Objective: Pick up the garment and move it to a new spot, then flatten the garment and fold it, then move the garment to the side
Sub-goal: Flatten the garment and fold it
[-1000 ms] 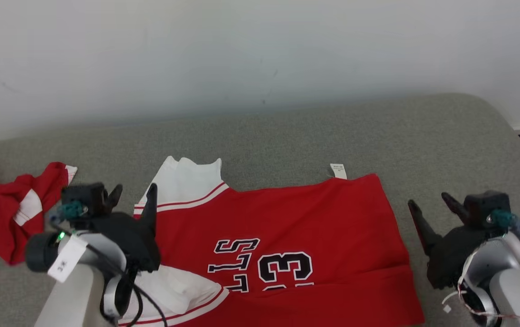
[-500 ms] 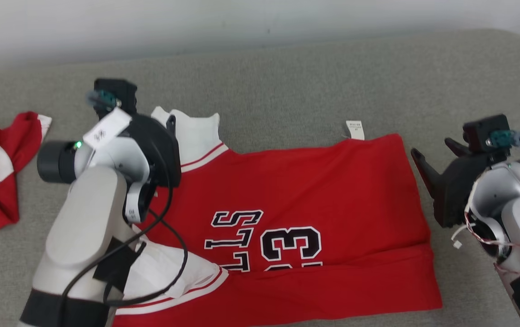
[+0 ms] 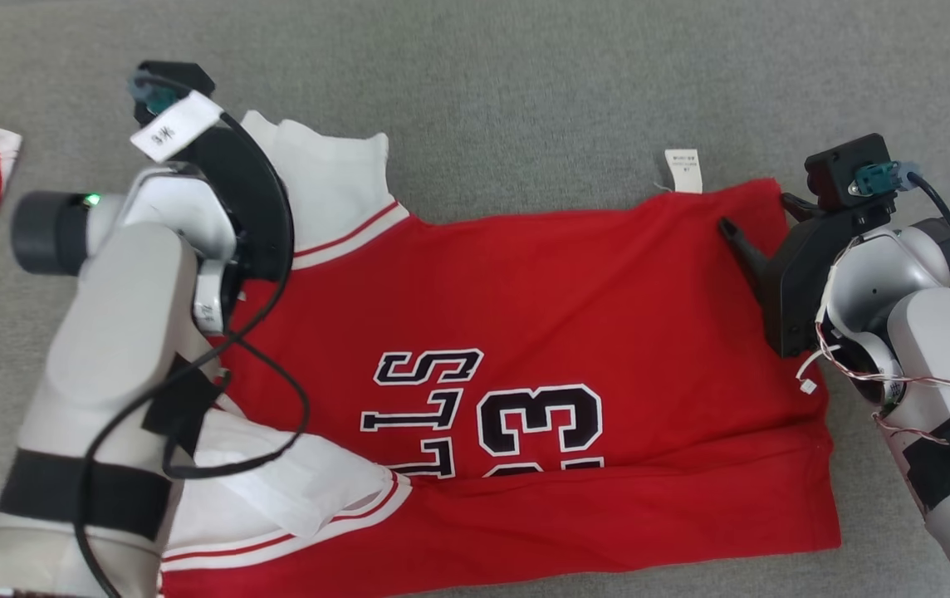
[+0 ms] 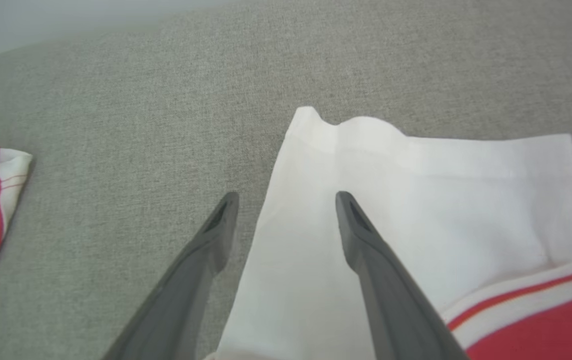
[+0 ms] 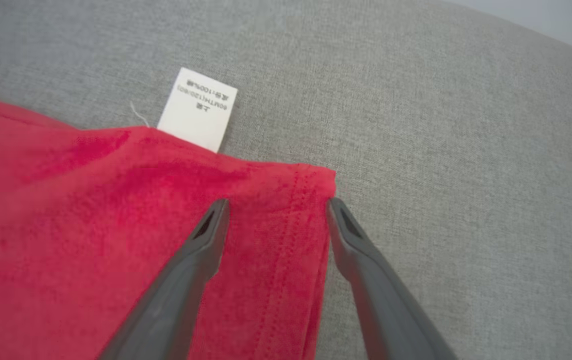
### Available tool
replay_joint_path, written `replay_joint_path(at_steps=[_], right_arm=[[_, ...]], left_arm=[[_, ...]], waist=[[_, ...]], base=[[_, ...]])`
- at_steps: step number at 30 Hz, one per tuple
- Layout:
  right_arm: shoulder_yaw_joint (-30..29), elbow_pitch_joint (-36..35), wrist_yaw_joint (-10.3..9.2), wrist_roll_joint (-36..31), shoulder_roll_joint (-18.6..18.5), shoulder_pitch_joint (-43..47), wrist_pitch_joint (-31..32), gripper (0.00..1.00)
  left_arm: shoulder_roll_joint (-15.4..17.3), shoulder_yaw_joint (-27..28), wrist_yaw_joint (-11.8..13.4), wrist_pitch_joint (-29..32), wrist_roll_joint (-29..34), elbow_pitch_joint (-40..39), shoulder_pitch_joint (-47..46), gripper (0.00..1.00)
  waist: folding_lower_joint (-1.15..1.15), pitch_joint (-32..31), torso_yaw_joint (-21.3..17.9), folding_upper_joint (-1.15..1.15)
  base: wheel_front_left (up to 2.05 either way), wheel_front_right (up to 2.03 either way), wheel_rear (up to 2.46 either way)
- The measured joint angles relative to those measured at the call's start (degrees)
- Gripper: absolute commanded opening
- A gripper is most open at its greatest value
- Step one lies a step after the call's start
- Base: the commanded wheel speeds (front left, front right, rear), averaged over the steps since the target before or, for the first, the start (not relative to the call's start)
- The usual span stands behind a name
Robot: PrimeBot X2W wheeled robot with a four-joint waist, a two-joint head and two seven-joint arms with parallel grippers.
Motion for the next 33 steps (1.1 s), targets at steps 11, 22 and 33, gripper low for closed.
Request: replay_joint_path(at_steps=[11, 22, 33], right_arm=[[0.1, 2.3, 0.48, -0.2, 0.4, -3.5, -0.7, 1.0], [0.6, 5.5, 1.01, -0.2, 1.6, -5.9, -2.6, 0.83], [1.4, 7.9, 1.08, -0.2, 2.3, -6.9, -3.7, 0.0]], left_arm=[[0.8, -0.3, 0.4, -0.1, 2.1, 4.7, -5.1, 1.0], [-0.1, -1.3, 0.4, -2.9, 2.4, 8.6, -8.5, 0.51], [-0.6, -1.4, 0.4, -5.4, 2.3, 12.1, -9.5, 0.0]], waist=[[-0.01, 3.6, -1.4, -0.01], [-0.01, 4.5, -1.9, -0.01], [-0.02, 4.4, -1.8, -0.02]], base=[[0.0, 0.0, 0.0], [0.0, 0.0, 0.0], [0.0, 0.0, 0.0]])
